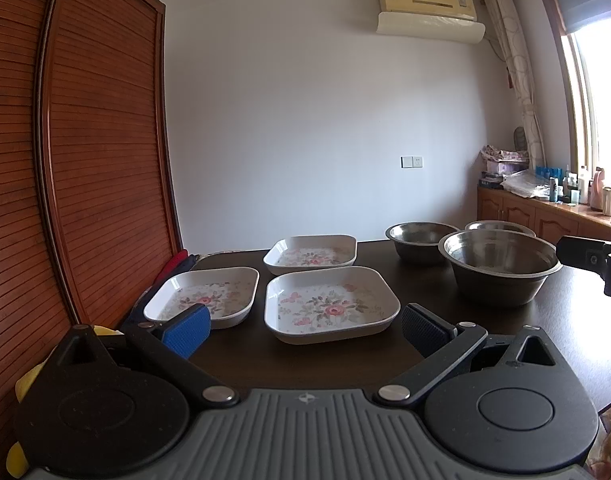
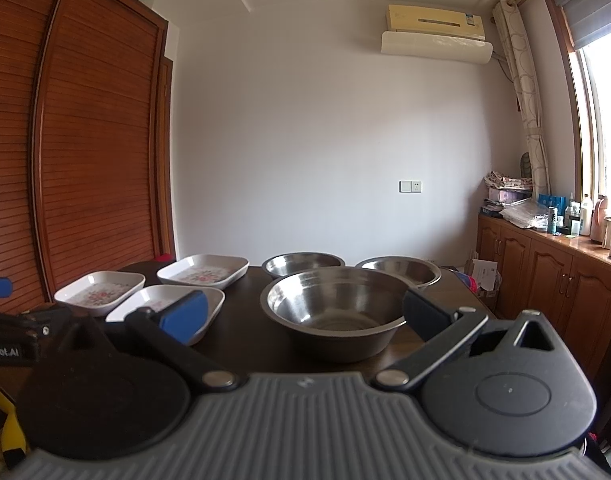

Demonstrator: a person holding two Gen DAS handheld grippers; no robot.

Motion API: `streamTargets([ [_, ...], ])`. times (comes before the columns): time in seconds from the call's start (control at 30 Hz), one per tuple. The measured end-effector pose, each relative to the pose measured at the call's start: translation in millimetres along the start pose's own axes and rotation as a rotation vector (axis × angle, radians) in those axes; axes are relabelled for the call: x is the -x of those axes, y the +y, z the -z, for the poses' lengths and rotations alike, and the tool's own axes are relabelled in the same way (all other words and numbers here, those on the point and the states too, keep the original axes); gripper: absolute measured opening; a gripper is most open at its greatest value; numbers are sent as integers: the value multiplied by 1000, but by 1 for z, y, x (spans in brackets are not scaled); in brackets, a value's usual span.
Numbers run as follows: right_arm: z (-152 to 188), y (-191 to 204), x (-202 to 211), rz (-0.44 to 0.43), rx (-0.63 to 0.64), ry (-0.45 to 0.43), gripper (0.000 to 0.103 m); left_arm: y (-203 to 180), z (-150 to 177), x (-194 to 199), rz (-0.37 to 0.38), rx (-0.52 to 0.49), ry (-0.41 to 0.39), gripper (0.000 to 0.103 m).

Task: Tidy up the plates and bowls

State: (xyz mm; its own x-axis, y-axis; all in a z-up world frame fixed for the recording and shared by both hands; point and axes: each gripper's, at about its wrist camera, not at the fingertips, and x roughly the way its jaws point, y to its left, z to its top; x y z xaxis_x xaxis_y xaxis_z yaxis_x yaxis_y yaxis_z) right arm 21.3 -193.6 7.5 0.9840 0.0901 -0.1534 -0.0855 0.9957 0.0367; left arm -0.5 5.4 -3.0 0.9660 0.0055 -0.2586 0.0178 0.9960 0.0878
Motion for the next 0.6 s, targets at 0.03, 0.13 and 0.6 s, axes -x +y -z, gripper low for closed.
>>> streamTargets([
  [0.03,0,0,-1,-1,0,1,103,0,0,1,-1,0,0,103],
  [0.13,0,2,-2,-4,2,3,103,1,0,1,0,-1,3,103],
  [0.6,5,23,-11,-69,37,17,103,29,12,-14,-44,9,59,103],
])
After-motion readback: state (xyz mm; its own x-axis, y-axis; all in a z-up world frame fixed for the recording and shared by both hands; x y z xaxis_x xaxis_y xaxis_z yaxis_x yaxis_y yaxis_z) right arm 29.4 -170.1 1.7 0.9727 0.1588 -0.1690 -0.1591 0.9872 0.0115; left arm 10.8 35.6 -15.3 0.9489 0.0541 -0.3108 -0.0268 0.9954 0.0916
